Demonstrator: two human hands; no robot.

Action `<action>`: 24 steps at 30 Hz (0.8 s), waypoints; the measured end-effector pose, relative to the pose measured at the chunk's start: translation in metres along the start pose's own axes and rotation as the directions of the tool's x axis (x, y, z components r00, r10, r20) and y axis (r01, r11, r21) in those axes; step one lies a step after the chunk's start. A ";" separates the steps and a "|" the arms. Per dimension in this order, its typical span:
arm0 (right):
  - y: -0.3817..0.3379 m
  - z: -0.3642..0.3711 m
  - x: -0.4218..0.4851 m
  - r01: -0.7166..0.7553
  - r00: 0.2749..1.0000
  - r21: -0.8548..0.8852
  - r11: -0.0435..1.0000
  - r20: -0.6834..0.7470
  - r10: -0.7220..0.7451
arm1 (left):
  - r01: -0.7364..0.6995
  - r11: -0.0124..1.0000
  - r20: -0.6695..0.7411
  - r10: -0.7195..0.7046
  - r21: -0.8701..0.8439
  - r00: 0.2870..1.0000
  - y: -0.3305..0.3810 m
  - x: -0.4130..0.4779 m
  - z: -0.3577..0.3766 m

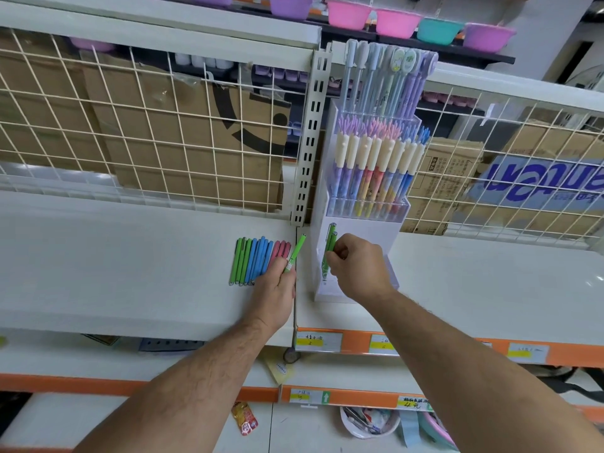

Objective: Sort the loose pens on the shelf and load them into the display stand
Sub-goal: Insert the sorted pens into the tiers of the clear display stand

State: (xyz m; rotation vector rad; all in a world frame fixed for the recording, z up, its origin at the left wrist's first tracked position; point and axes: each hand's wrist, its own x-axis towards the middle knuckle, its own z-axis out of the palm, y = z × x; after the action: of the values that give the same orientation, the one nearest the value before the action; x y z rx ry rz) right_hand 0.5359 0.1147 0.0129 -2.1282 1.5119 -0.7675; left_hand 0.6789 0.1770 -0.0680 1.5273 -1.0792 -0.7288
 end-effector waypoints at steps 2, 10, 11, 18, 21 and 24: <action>0.001 0.003 0.001 -0.003 1.000 0.020 1.000 0.007 0.002 | -0.002 1.000 -0.001 0.002 0.001 1.000 -0.001 0.001 0.000; 0.003 0.006 0.006 -0.054 0.998 0.038 0.998 0.017 0.054 | 0.002 1.000 0.011 -0.002 0.024 1.000 -0.001 0.000 0.000; 0.004 0.007 0.006 -0.066 0.998 0.044 0.997 0.012 0.065 | -0.001 1.000 0.012 0.001 0.021 1.000 -0.001 0.000 0.000; 0.011 0.010 -0.001 -0.134 0.991 0.099 0.986 -0.012 0.136 | -0.015 1.000 0.007 0.015 0.009 1.000 0.002 -0.002 -0.001; 0.009 0.009 -0.008 -0.149 0.987 0.111 0.983 -0.038 0.154 | -0.047 0.998 0.003 0.047 0.037 0.999 0.000 -0.003 0.000; 0.000 0.012 -0.017 -0.142 0.990 0.214 0.967 0.039 0.137 | -0.093 0.995 0.007 0.093 0.044 0.996 0.000 -0.003 0.000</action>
State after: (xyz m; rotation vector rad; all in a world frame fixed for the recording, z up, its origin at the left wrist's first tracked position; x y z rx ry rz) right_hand 0.5389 0.1312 0.0006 -1.8459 1.4747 -0.8125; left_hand 0.6777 0.1803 -0.0685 1.5025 -1.1690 -0.6487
